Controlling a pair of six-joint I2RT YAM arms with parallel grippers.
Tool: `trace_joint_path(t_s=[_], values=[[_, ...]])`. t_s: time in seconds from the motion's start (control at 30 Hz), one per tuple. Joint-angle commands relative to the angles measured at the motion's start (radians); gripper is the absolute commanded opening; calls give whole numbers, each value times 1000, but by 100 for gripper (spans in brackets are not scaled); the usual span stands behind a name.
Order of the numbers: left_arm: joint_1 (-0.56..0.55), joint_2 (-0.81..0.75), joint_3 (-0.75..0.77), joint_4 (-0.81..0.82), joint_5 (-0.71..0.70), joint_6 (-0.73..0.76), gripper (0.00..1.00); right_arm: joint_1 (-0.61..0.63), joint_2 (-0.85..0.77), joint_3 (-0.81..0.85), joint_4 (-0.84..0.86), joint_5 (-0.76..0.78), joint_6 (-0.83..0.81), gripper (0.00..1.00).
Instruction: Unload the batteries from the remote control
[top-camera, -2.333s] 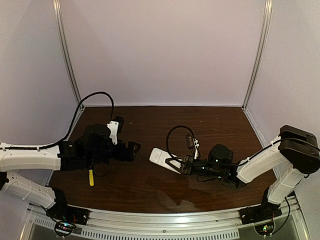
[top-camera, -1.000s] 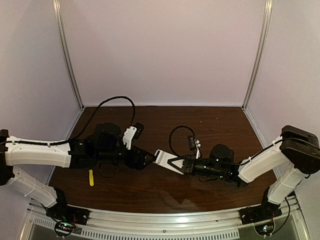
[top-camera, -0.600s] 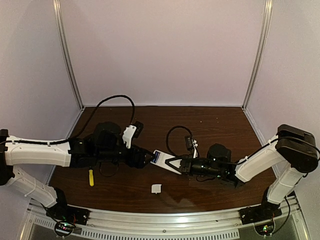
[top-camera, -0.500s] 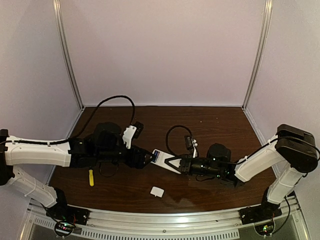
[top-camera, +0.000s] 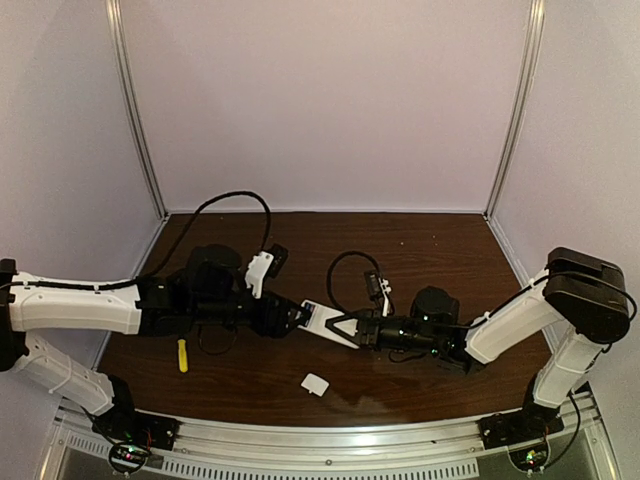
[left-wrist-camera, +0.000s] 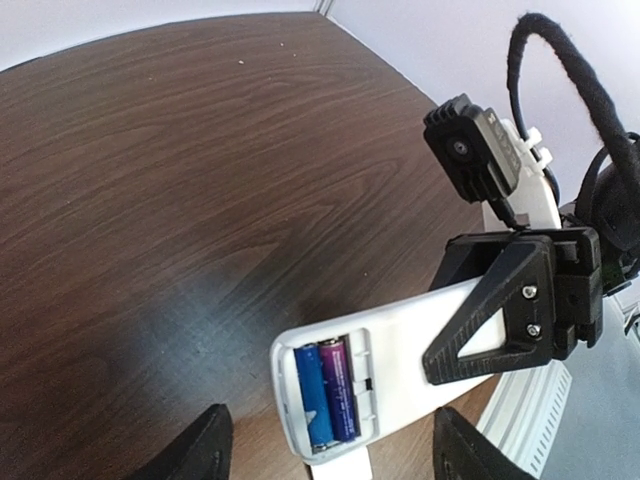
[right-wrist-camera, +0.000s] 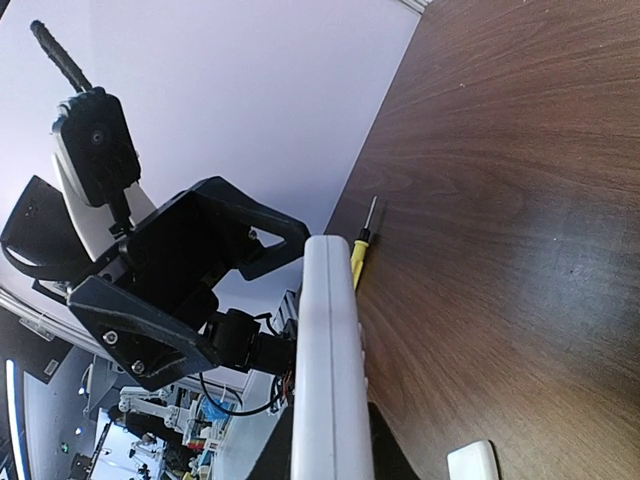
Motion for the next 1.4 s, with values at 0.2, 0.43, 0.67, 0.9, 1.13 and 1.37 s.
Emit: trace_joint_path(t_s=[0.2, 0.43, 0.67, 0.9, 1.13, 1.37], values=[[-3, -17, 0, -33, -22, 45, 68, -3, 24, 40, 76, -51, 0, 0], [0, 28, 5, 45, 123, 81, 75, -4, 69, 57, 154, -117, 27, 0], [32, 49, 5, 23, 141, 76, 76, -4, 118, 54, 292, -165, 78, 0], [42, 44, -18, 105, 251, 49, 62, -4, 160, 56, 434, -218, 129, 0], [41, 11, -32, 139, 353, 5, 56, -4, 161, 39, 543, -238, 137, 0], [42, -4, -42, 107, 329, -17, 70, -4, 149, 24, 604, -247, 143, 0]])
